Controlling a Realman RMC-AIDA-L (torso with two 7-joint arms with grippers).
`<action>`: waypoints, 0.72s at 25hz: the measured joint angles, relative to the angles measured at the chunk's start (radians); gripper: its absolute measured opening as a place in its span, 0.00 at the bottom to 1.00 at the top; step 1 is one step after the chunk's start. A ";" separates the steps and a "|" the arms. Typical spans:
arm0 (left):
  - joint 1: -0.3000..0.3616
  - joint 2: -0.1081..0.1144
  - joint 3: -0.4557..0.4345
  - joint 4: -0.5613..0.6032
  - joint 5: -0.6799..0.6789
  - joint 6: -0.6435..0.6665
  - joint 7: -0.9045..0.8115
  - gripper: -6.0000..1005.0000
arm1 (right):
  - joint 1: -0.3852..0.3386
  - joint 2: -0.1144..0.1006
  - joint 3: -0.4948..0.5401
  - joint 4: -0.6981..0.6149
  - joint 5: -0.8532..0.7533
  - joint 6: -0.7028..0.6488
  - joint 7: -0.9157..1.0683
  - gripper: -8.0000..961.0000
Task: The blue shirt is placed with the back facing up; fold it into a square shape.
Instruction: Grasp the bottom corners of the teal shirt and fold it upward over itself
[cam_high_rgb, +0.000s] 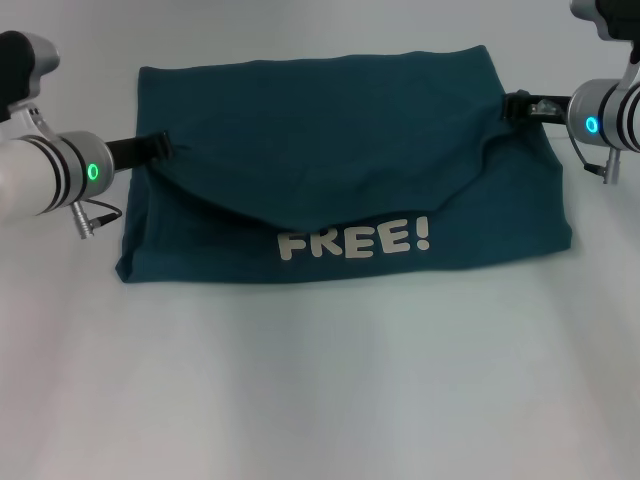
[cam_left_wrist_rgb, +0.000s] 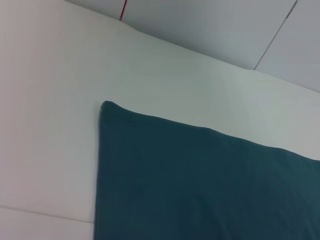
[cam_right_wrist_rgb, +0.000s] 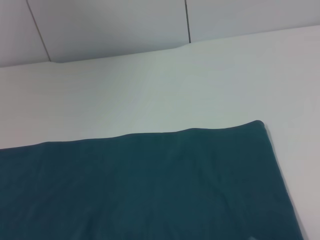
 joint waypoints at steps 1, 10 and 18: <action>0.000 -0.001 0.001 0.001 0.000 -0.001 0.000 0.02 | 0.000 0.000 -0.001 0.000 0.000 0.000 0.000 0.13; 0.004 -0.011 -0.005 0.005 0.000 -0.034 -0.006 0.02 | 0.001 0.001 -0.010 0.000 0.000 0.003 0.000 0.14; 0.010 -0.012 -0.001 0.003 0.000 -0.053 -0.015 0.02 | 0.006 0.000 -0.011 0.000 0.000 0.017 0.000 0.15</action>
